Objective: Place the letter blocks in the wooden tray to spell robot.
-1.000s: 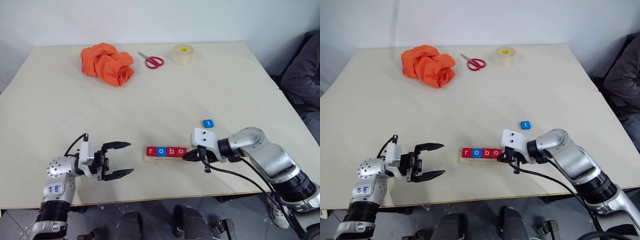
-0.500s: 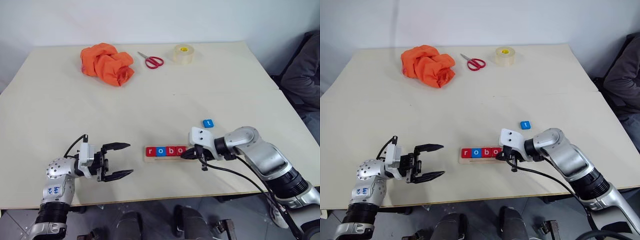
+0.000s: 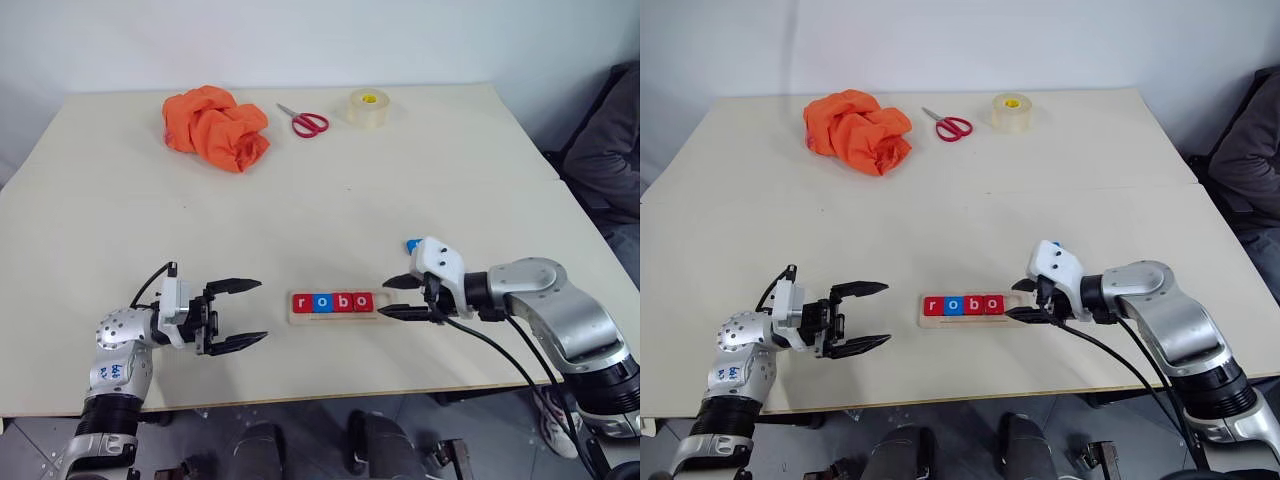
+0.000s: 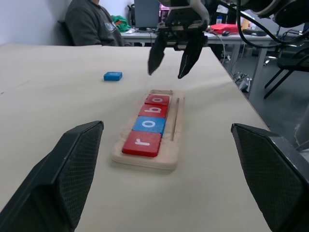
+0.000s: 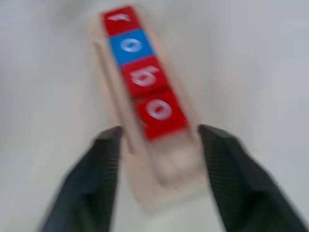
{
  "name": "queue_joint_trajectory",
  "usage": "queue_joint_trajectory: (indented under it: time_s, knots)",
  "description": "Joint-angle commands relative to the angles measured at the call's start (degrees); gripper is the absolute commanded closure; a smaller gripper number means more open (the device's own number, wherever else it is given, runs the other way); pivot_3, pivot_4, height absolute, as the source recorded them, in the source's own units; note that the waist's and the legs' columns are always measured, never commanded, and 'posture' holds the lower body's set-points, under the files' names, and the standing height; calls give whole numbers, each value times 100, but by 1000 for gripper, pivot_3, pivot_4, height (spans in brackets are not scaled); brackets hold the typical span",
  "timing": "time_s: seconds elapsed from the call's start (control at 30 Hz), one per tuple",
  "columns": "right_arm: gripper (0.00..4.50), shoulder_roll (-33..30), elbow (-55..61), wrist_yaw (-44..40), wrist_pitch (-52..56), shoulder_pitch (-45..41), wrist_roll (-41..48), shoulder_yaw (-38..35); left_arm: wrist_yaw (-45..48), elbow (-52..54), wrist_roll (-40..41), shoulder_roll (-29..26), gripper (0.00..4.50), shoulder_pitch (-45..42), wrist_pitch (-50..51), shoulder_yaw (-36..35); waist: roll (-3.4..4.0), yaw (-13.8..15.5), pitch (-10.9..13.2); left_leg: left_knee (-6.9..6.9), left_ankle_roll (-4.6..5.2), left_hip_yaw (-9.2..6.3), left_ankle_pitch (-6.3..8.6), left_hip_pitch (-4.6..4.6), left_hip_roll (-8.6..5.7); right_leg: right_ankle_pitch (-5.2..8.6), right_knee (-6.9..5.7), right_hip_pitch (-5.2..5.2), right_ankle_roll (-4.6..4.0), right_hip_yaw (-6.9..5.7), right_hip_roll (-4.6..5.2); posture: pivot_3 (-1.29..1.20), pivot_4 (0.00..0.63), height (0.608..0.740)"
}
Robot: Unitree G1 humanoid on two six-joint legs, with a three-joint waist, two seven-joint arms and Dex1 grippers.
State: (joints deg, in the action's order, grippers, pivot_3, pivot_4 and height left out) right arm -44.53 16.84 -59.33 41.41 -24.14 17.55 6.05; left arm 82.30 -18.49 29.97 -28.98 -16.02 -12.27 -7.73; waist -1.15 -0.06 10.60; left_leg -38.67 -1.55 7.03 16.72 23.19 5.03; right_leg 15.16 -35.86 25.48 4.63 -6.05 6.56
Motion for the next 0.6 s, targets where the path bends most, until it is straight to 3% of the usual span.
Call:
queue_joint_trajectory:
  time_s: [0.03,0.07,0.1,0.37,0.6]
  knots:
    - [471,-156,291,317,148,344,222,-763,117,-77,4,-27,0,-92,-91,-18,0,2,0,0,0,1,0,0,0,0,1,0,0,0,0,0,150,740]
    - [121,-215,379,392,190,566,241,-986,136,-107,5,-35,0,-116,-93,-21,0,2,0,0,0,1,0,1,0,0,2,0,0,0,0,0,150,740]
    - [56,-275,470,429,230,765,272,-1159,151,-127,5,-42,0,-129,-94,-25,0,3,0,1,0,1,0,1,0,0,3,0,0,0,0,0,150,740]
    - [56,-259,1046,1044,559,2073,519,-2496,295,-330,-5,-135,0,-251,-74,-75,0,7,0,4,0,-2,0,0,-1,0,6,-2,1,0,0,0,150,740]
    - [56,341,813,1902,787,1752,634,-2508,305,-387,-31,-125,0,-340,-66,-48,0,-13,0,4,-1,-2,-1,-5,0,-1,-1,-2,2,2,-1,0,150,740]
